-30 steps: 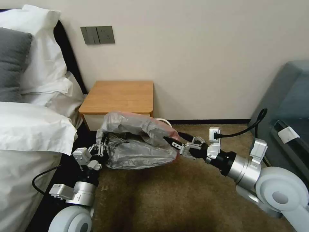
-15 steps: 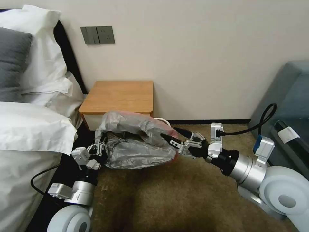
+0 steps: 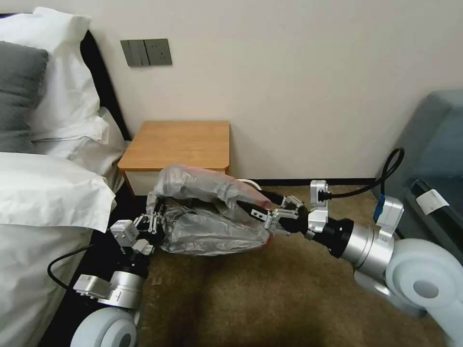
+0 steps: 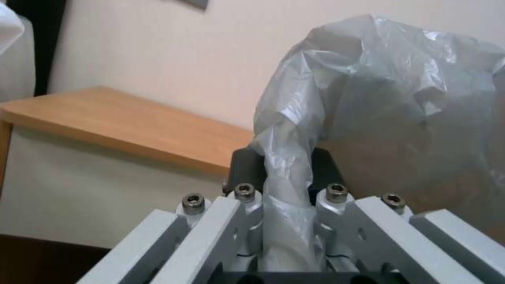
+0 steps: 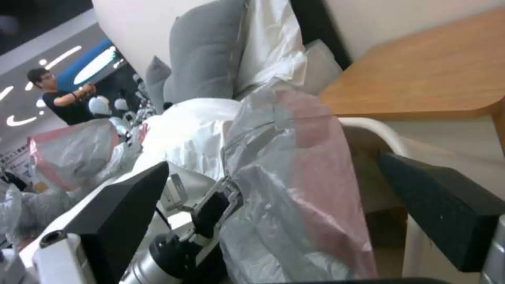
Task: Pick up the garbage bag from the table and place it over the trash can.
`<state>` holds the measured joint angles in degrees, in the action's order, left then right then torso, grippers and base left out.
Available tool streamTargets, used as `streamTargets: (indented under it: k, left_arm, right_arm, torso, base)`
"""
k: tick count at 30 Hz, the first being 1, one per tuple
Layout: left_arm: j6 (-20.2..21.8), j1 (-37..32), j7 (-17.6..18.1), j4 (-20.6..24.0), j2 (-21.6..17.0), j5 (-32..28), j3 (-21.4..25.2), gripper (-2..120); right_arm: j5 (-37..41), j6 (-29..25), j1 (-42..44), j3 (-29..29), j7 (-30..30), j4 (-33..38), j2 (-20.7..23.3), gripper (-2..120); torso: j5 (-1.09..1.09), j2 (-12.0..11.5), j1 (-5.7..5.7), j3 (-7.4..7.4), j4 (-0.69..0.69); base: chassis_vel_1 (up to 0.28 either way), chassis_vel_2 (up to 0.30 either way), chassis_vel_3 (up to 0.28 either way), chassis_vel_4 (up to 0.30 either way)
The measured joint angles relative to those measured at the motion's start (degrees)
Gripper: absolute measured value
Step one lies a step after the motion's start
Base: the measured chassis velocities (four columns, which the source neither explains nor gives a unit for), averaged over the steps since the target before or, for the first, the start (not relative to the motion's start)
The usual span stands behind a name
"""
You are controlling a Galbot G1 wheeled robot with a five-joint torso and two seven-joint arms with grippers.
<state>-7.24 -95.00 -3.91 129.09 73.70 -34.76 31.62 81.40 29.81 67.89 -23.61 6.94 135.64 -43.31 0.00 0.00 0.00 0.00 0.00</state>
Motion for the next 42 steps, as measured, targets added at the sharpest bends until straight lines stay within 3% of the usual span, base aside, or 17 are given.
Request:
streamTargets:
  k: [8, 12, 15, 20, 33, 37, 42]
  left_arm:
    - [-0.5, 0.0, -1.0, 0.1, 0.1, 1.0, -0.3, 8]
    - [-0.7, -0.1, -1.3, 0.3, 0.2, 1.5, -0.5, 8]
    - [-0.9, -0.1, -1.8, 0.5, 0.3, 2.1, -0.3, 8]
    - [-1.0, 0.0, -2.0, 0.6, 0.4, 2.4, -0.1, 8]
    - [-0.9, -0.1, -2.3, -0.4, 0.9, 3.6, -0.5, 8]
    - [-0.7, -0.5, -2.3, -0.3, 1.1, 3.9, -0.6, 8]
    - [-0.7, -0.9, -2.4, 0.0, 1.5, 4.0, -0.6, 8]
  right_arm:
    - [5.7, 1.3, -2.1, 0.5, -2.2, -0.6, 3.9, 100]
    - [8.3, 1.9, -4.0, 1.7, -4.0, -0.6, 4.8, 91]
    - [10.0, 2.5, -5.4, 3.1, -5.2, -0.2, 5.5, 75]
    - [10.3, 2.6, -5.8, 4.2, -5.8, 0.0, 5.8, 61]
    - [10.9, 2.3, -6.1, 2.6, -7.7, 0.7, 4.6, 11]
    - [10.9, 2.2, -6.8, 2.0, -8.7, -0.2, 4.3, 0]
    - [10.9, 2.2, -8.1, 1.4, -9.9, -1.7, 4.2, 0]
  torso:
    - [0.00, 0.0, 0.00, 0.00, -0.01]
    - [0.00, 0.0, 0.00, 0.00, 0.00]
    - [0.00, 0.0, 0.00, 0.00, -0.01]
    - [0.01, 0.0, 0.00, 0.00, 0.00]
    - [0.00, 0.0, 0.00, 0.00, 0.00]
    - [0.00, 0.0, 0.00, 0.00, -0.01]
    - [0.00, 0.0, 0.00, 0.00, 0.00]
  base:
    - [0.000, 0.000, 0.000, 0.000]
    - [0.000, 0.000, 0.000, 0.000]
    - [0.000, 0.000, 0.000, 0.000]
    - [0.000, 0.000, 0.000, 0.000]
    - [0.000, 0.000, 0.000, 0.000]
    - [0.000, 0.000, 0.000, 0.000]
    - [0.000, 0.000, 0.000, 0.000]
